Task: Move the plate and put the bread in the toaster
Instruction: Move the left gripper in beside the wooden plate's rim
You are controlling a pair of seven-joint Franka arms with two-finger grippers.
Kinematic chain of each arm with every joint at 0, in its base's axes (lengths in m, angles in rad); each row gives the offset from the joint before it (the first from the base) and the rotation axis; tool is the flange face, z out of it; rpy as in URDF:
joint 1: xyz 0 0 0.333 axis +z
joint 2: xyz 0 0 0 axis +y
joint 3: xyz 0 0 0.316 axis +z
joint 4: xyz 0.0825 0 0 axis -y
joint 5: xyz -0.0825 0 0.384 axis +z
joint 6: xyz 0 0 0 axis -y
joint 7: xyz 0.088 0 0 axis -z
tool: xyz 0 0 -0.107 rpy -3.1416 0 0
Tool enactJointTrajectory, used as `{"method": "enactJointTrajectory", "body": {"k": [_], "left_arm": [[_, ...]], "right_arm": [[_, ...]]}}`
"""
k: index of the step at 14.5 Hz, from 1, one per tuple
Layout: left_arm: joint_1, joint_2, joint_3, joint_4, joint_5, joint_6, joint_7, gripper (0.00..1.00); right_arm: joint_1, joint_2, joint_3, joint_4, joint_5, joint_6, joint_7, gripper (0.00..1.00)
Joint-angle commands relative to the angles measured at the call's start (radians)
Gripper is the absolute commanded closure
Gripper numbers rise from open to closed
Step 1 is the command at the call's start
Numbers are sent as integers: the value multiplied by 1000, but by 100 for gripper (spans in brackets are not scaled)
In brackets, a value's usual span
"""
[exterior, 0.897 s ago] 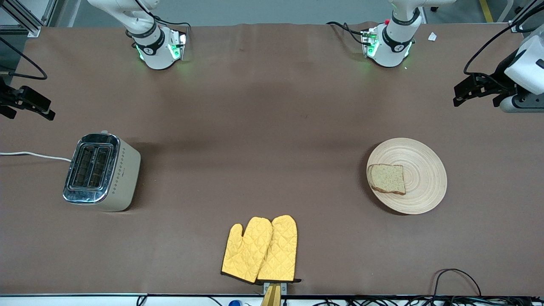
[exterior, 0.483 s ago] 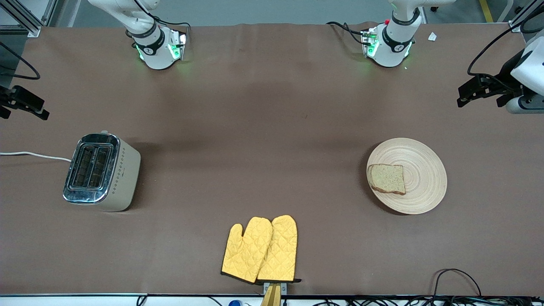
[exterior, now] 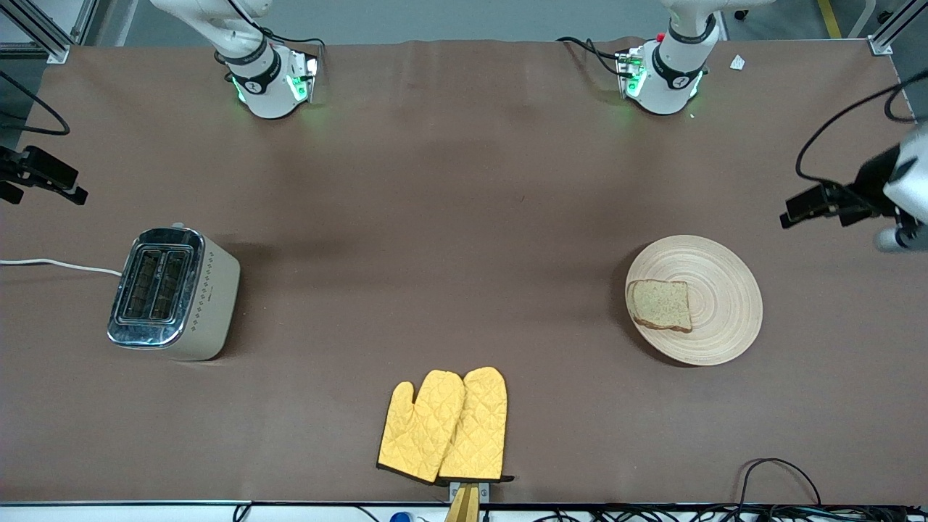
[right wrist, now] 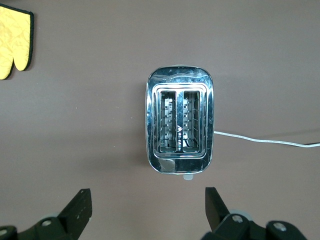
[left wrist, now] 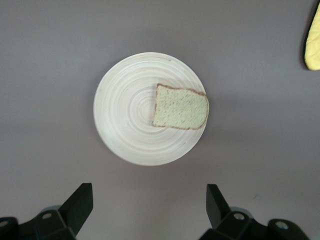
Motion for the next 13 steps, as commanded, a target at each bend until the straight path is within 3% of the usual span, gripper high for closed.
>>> {"method": "enactJointTrajectory", "body": {"k": [1, 5, 10, 12, 13], "left_arm": [[89, 132, -3, 35, -103, 63, 121, 0], [192, 304, -3, 61, -256, 99, 320, 0], [292, 493, -3, 127, -310, 123, 581, 1], [321, 560, -3, 127, -353, 162, 676, 3], [332, 584, -3, 129, -371, 169, 719, 10]], "right_arm": [[-9, -4, 4, -5, 14, 1, -11, 0], [-5, -2, 5, -3, 14, 3, -10, 0], [5, -2, 8, -5, 16, 7, -6, 0], [6, -4, 8, -3, 14, 6, -6, 0], [6, -4, 8, -5, 14, 4, -6, 0]]}}
